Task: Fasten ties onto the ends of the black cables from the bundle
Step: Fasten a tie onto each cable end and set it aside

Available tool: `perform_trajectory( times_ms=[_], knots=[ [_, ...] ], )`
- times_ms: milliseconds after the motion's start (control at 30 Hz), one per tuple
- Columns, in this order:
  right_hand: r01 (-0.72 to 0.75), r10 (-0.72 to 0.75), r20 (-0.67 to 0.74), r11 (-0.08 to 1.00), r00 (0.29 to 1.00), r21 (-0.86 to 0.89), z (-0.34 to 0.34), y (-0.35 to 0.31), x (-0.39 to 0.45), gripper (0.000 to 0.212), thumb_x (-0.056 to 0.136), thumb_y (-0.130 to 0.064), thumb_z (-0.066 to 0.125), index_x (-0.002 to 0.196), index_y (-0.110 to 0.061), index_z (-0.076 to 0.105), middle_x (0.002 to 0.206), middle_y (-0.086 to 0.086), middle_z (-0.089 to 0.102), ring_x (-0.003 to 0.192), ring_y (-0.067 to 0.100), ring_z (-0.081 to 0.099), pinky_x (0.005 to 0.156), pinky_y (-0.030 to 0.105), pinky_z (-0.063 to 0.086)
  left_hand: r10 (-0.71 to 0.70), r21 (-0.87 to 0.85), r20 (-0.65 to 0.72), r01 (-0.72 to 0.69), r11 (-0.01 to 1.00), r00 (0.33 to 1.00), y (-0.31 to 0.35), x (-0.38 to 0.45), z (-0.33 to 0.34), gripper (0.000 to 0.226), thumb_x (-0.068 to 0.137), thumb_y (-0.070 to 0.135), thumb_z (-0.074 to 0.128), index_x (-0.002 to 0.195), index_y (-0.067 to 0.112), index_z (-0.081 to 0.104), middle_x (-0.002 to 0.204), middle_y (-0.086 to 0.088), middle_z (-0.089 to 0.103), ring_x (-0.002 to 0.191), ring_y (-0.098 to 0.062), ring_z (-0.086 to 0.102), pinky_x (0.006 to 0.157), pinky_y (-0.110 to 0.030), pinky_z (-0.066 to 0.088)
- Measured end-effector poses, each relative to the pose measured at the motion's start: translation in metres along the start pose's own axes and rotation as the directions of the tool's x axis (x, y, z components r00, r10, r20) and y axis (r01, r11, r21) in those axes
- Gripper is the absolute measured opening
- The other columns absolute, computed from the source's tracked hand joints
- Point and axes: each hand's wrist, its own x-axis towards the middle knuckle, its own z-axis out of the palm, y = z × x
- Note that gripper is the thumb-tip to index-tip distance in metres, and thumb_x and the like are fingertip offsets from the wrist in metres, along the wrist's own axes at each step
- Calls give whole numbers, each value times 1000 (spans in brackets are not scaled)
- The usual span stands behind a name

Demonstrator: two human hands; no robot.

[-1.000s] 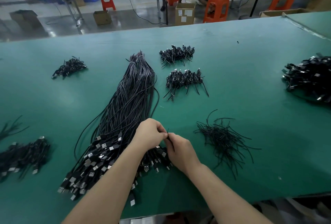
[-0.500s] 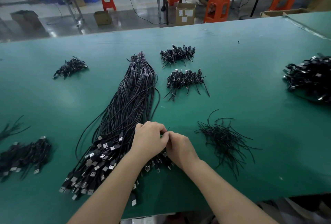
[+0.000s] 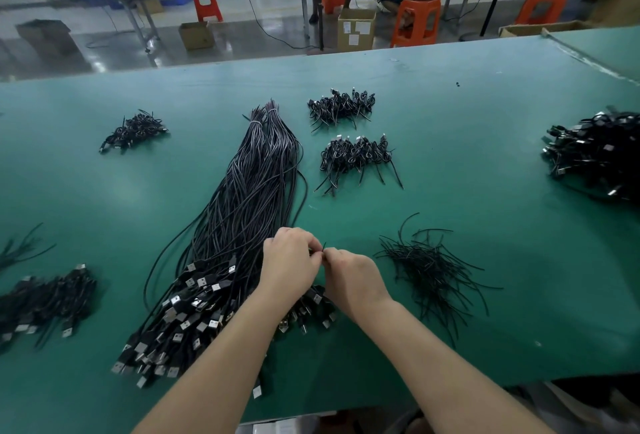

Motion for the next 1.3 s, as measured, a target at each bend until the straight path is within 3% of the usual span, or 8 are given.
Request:
perform_trajectory(
  times_ms=[167,267,333,433,567,833,1100,1300],
  knots=[
    [-21,25,80,998,997,-54,-5,3,6,23,103,-23,41,108,-15,62,96,4,70,82,26,67,67,33,48,62,-11,72,-62,998,995,-4,-1,-2,12,94,20,63,100,20,73,103,6,69,98,-17,63,96,-35,44],
    [-106,56,178,952,983,286,-26,8,13,16,99,-28,53,104,-19,66,86,1,71,70,22,63,64,35,51,6,-182,68,7,983,998,-7,4,-9,9,89,18,68,85,26,69,86,12,67,83,-10,63,75,-23,50],
    [-327,51,368,584,928,743,-45,15,18,19,93,-28,60,109,-22,66,91,2,74,73,20,68,64,34,55,-112,-365,40,119,923,993,-11,7,-14,16,86,17,72,75,27,67,72,12,66,66,-4,59,57,-12,43],
    [-449,-35,450,32,892,893,-64,33,16,38,98,-33,58,134,-21,59,122,7,70,97,26,70,73,37,59,-338,-731,107,305,611,935,-17,6,-19,10,89,15,72,80,17,74,70,4,70,59,-8,59,53,-19,47],
    [-320,32,334,383,942,866,-60,27,16,42,93,-25,72,133,-27,62,127,-6,67,98,19,69,80,37,60,-338,-887,281,378,267,898,-8,3,-18,8,92,11,69,88,7,73,81,-5,75,76,-17,67,67,-32,50],
    [-309,190,248,448,950,839,-69,17,27,12,96,-20,67,102,-12,75,80,4,70,65,9,55,58,20,45,-249,-889,197,280,363,948,10,-3,-23,15,87,9,75,73,16,74,83,-6,74,89,-15,68,94,-36,49],
    [-476,116,512,-240,851,846,-78,17,38,9,95,-8,61,100,-15,59,70,4,55,56,14,43,48,25,39,-2,-610,-204,-126,782,979,19,-3,-29,9,86,12,79,85,20,75,101,1,56,97,-18,54,85,-31,45],
    [-505,61,542,-289,838,813,-75,17,39,15,100,-6,50,98,-7,65,61,4,57,47,11,46,46,21,42,222,-371,-352,-353,859,909,16,-4,-26,6,88,4,73,91,9,72,100,1,60,93,-11,57,82,-20,46]
  ],
)
